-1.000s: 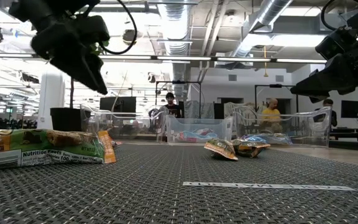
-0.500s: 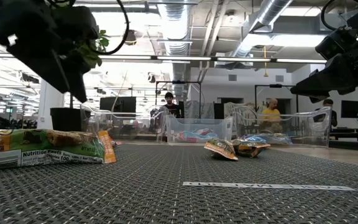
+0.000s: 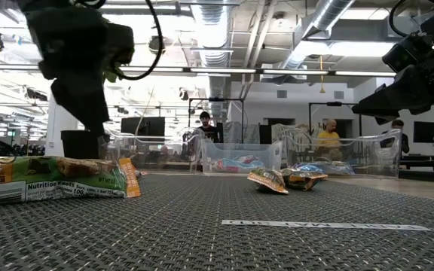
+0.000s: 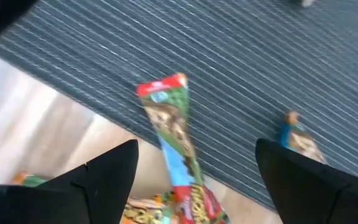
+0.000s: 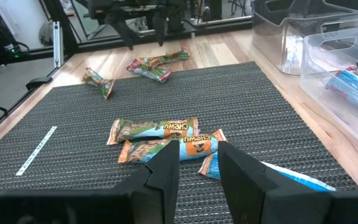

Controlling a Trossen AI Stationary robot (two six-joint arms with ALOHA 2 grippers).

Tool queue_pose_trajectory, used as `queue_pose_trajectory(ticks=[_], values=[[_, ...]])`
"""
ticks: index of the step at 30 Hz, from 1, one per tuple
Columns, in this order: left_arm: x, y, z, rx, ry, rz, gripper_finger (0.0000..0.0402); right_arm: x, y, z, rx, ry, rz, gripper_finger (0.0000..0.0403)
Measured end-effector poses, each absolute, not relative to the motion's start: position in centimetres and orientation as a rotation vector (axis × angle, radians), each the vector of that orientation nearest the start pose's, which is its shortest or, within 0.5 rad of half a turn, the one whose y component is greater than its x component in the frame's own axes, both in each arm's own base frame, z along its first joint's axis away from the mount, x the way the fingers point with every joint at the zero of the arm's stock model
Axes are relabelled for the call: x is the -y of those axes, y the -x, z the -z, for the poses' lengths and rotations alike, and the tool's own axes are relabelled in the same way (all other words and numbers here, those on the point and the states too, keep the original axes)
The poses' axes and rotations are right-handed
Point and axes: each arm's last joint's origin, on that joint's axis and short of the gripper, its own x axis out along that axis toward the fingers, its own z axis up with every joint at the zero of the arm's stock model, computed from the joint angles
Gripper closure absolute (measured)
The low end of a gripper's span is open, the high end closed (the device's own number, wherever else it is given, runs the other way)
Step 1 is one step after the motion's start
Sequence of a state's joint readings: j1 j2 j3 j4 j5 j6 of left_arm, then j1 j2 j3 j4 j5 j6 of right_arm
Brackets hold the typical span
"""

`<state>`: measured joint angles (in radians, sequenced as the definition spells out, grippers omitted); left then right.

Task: Pick and place Granola Bars by type
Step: Put the red granola bar into the white bin

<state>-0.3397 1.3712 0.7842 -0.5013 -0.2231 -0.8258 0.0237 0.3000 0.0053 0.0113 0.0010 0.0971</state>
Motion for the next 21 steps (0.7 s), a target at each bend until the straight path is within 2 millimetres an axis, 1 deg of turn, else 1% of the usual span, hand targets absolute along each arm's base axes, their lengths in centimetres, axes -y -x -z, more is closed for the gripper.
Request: queue_pose_trajectory(ticks=[4,8,11,21], values=[[8.0,-24.9,-19.0,-1.078,0.388,-0.401,0.0084,-0.3,-11.2,-14.1,-0.284,-0.093,-0.009,0.0301],[8.6,-26.4,-18.7,-1.124,0.381,-0.417,0.0084,-0.3,-11.2,-14.1,-0.284,-0.093,-0.009,0.0301],[8.9,-27.0,-18.1,-1.168,0.391,-0.421,0.0084,-0.3,-11.2,-14.1,-0.284,-0.093,-0.009,0.0301],[8.8,-27.7,-15.8,-1.252,0.413,-0.477,0.0084,-0.3,-11.2,-14.1,-0.283,-0.093,-0.009,0.0301]])
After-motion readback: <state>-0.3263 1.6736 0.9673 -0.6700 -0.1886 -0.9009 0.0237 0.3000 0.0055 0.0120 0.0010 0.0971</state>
